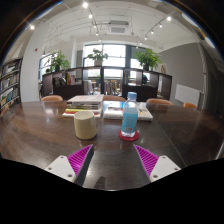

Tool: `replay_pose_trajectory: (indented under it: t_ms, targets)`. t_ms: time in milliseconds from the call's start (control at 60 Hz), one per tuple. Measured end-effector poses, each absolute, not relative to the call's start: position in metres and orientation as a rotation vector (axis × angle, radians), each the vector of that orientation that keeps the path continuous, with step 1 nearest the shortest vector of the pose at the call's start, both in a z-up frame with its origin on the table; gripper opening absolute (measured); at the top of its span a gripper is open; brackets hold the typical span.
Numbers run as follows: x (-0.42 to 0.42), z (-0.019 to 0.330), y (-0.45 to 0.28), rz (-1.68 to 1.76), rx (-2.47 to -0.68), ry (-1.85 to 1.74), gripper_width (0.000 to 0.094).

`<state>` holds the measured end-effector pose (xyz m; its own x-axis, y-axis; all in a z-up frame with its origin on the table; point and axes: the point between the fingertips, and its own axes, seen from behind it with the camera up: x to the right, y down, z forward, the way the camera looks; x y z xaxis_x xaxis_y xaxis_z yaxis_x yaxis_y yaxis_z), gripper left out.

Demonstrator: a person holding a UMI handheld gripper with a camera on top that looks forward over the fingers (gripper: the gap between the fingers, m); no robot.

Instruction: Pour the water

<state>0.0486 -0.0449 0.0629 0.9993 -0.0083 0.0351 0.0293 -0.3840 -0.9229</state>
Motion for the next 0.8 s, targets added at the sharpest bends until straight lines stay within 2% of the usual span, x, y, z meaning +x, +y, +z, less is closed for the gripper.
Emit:
replay_pose_trajectory:
  t_ms: [267,533,800]
  targets:
    - [-0.006,0.115,-0.113,0.036,-1.859,0.041,0.0797]
    - [-0.049,0.146,-0.146,0.042,-1.807,-0.014,0.0793]
    - [-0.063,0.157,-0.165,0.015,-1.796,-0.033,0.0797]
